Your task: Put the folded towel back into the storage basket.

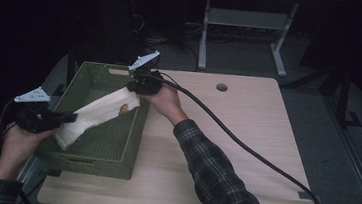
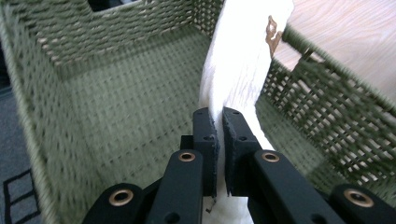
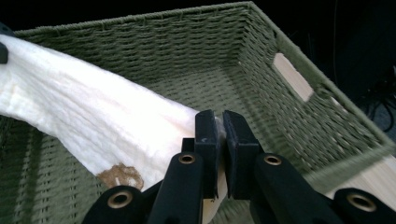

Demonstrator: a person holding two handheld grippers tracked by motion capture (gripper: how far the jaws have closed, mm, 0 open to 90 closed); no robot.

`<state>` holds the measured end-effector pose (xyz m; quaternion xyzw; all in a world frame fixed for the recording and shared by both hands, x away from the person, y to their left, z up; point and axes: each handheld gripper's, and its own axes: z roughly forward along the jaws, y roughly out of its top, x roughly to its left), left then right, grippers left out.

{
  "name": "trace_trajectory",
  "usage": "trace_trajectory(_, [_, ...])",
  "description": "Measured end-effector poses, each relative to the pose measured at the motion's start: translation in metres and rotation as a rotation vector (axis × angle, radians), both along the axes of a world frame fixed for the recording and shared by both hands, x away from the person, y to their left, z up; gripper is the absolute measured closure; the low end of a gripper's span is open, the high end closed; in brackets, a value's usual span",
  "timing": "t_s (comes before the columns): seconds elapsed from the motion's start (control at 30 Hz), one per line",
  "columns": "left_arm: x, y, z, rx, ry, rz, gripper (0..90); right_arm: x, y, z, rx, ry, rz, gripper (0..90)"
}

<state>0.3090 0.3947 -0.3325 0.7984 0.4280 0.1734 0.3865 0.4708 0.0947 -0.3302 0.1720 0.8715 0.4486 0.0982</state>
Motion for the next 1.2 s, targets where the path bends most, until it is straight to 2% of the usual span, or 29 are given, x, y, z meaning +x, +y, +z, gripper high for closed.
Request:
trace_trajectory(0.07, [0.000, 0.004, -0.004, 0.009, 0.011, 0.001, 84.8, 0.001, 0.006, -0.005, -0.009, 0.015, 0.002, 84.9])
trace_trajectory(0.2, [0.001, 0.009, -0.012, 0.018, 0.028, 0.005, 84.7, 0.002, 0.015, -0.012, -0.030, 0.006, 0.014, 85.0])
trace_trajectory(0.23, [0.001, 0.009, -0.014, 0.005, 0.034, 0.011, 84.6, 0.002, 0.016, -0.013, -0.025, 0.018, 0.012, 84.9])
trace_trajectory(0.4, [0.006, 0.008, -0.021, 0.024, 0.053, 0.014, 83.3, 0.003, 0.017, -0.017, -0.032, 0.018, 0.013, 84.9])
trace_trajectory(0.47, [0.007, 0.008, -0.023, 0.040, 0.039, 0.029, 78.1, 0.004, 0.017, -0.018, -0.033, 0.021, 0.014, 84.9])
trace_trajectory(0.57, [0.009, 0.011, -0.023, 0.030, 0.022, 0.059, 67.6, 0.005, 0.019, -0.022, -0.037, 0.024, 0.012, 85.0])
trace_trajectory(0.73, [0.007, 0.008, -0.020, 0.026, -0.002, 0.052, 60.2, 0.006, 0.021, -0.029, -0.049, 0.038, 0.005, 85.0])
trace_trajectory(0.8, [0.007, 0.006, -0.018, 0.032, -0.006, 0.042, 57.1, 0.008, 0.022, -0.030, -0.046, 0.028, 0.003, 85.0])
trace_trajectory(0.87, [0.007, 0.004, -0.017, 0.021, -0.009, 0.040, 53.7, 0.010, 0.022, -0.031, -0.037, 0.040, -0.005, 84.9])
trace_trajectory(0.9, [0.008, 0.003, -0.017, 0.011, -0.014, 0.044, 52.9, 0.012, 0.022, -0.031, -0.043, 0.030, -0.005, 85.0])
trace_trajectory(0.93, [0.008, 0.002, -0.017, 0.005, -0.016, 0.044, 52.3, 0.013, 0.022, -0.031, -0.039, 0.041, -0.012, 84.9])
trace_trajectory(1.03, [0.008, 0.001, -0.018, -0.009, -0.016, 0.043, 51.8, 0.017, 0.021, -0.033, -0.033, 0.037, -0.017, 84.5])
trace_trajectory(1.07, [0.009, 0.001, -0.018, -0.013, -0.014, 0.042, 51.7, 0.018, 0.021, -0.033, -0.026, 0.042, -0.023, 83.2])
trace_trajectory(1.13, [0.009, 0.001, -0.018, -0.013, -0.014, 0.045, 51.7, 0.018, 0.021, -0.034, -0.018, 0.024, -0.033, 69.3])
trace_trajectory(1.2, [0.009, 0.001, -0.017, -0.011, -0.014, 0.044, 51.7, 0.018, 0.021, -0.032, -0.010, 0.023, -0.055, 60.1])
